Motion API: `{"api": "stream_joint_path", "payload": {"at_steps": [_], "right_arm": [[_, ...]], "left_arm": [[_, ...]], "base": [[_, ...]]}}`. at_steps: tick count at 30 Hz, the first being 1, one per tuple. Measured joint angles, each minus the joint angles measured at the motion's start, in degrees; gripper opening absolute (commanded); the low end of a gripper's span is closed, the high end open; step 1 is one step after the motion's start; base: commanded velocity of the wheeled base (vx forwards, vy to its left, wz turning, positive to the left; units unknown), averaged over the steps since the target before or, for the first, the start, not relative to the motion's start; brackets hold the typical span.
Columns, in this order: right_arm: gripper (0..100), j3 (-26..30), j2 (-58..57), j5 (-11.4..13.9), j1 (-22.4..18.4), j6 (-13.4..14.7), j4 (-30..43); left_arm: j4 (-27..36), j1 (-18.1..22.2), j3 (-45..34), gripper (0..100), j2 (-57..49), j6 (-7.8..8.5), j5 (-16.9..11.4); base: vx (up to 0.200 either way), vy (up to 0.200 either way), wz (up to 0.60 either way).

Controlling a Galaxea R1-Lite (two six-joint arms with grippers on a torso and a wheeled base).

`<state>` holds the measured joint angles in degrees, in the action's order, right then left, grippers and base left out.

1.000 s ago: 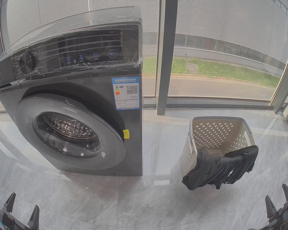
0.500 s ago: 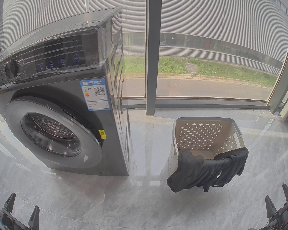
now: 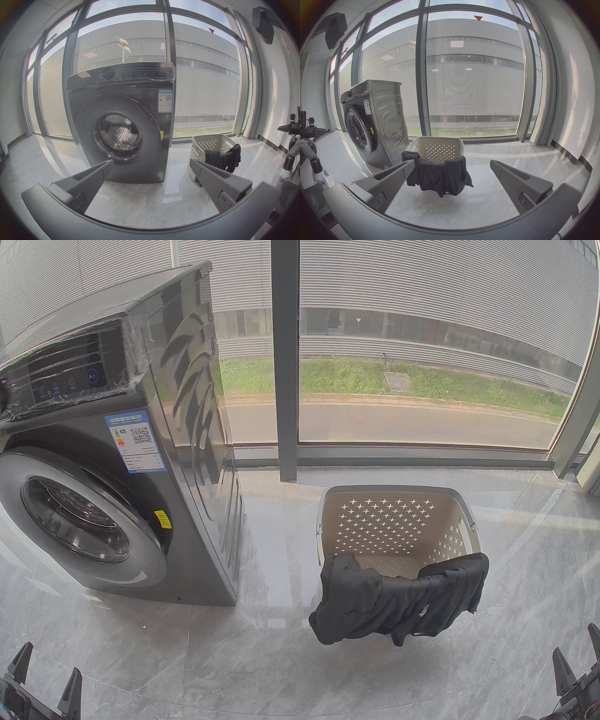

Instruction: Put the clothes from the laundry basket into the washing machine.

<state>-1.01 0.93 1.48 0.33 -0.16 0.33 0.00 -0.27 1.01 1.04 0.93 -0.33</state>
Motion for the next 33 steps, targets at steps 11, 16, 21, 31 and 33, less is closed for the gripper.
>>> {"api": "stream_joint_path", "payload": {"at_steps": [11,16,21,31,33], "right_arm": [[100,0.0,0.0,0.0,0.0,0.0,0.0],[100,0.0,0.0,0.0,0.0,0.0,0.0],[100,0.0,0.0,0.0,0.0,0.0,0.0],[100,0.0,0.0,0.0,0.0,0.0,0.0],[100,0.0,0.0,0.0,0.0,0.0,0.0]], "left_arm": [[0.0,0.0,0.0,100,0.0,0.13,0.0],[0.0,0.0,0.0,100,0.0,0.13,0.0],[0.0,0.0,0.0,100,0.0,0.13,0.0],[0.0,0.0,0.0,100,0.0,0.13,0.0],[0.0,0.0,0.0,100,0.0,0.16,0.0]], "base": [[0.000,-0.200,0.00],[0.000,0.000,0.00],[0.000,0.000,0.00],[0.000,0.000,0.00],[0.000,0.000,0.00]]}}
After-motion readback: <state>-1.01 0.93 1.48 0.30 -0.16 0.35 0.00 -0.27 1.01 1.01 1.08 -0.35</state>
